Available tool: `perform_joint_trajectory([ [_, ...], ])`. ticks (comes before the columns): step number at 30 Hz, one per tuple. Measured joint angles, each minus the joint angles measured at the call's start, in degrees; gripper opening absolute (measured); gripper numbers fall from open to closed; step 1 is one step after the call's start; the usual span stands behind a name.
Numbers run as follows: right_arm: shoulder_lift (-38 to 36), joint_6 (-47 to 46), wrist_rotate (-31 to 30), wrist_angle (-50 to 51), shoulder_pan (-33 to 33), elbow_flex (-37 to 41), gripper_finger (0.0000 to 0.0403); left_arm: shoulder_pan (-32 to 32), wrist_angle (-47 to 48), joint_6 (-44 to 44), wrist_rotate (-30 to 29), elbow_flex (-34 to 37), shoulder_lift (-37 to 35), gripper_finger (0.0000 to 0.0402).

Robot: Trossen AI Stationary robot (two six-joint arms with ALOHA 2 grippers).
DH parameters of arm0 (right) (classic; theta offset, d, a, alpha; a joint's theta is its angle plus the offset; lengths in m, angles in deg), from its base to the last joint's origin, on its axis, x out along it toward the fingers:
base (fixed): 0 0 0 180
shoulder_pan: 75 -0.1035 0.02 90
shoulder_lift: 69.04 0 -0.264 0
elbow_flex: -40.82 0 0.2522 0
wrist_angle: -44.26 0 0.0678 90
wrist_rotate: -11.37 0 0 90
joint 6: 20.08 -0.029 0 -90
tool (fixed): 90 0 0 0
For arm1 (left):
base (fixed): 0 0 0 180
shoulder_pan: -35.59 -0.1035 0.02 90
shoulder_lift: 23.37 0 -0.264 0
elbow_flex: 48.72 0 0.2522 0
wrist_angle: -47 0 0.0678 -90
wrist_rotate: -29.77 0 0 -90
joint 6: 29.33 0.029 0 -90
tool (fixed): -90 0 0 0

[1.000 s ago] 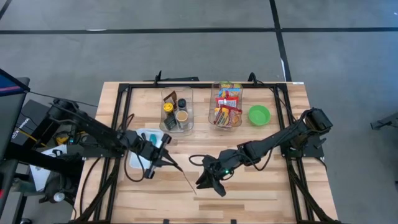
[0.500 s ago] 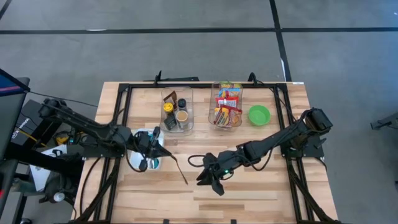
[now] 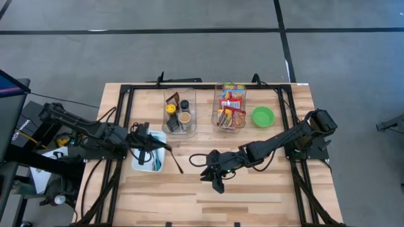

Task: Pick & Place Food Item
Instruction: Put the black spoon into the white bin

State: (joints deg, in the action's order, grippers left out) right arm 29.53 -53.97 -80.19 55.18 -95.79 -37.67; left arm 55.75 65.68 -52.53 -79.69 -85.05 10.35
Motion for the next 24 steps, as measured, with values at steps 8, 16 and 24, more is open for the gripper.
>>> perform_joint_trajectory([
  [8,0.00,0.02,-0.15,-0.03,0.01,0.00,0.0098,-1.66,15.70,-9.13,-0.19,-4.53,-2.23,0.0001],
  [16,0.00,0.88,-0.46,-0.07,0.01,0.00,0.0098,-5.24,32.01,-16.03,-0.23,-10.99,-2.12,0.0001],
  [24,0.00,0.92,-0.44,-0.10,0.01,0.00,0.0098,-8.27,42.41,-19.23,-0.24,-15.35,-2.12,0.0001],
])
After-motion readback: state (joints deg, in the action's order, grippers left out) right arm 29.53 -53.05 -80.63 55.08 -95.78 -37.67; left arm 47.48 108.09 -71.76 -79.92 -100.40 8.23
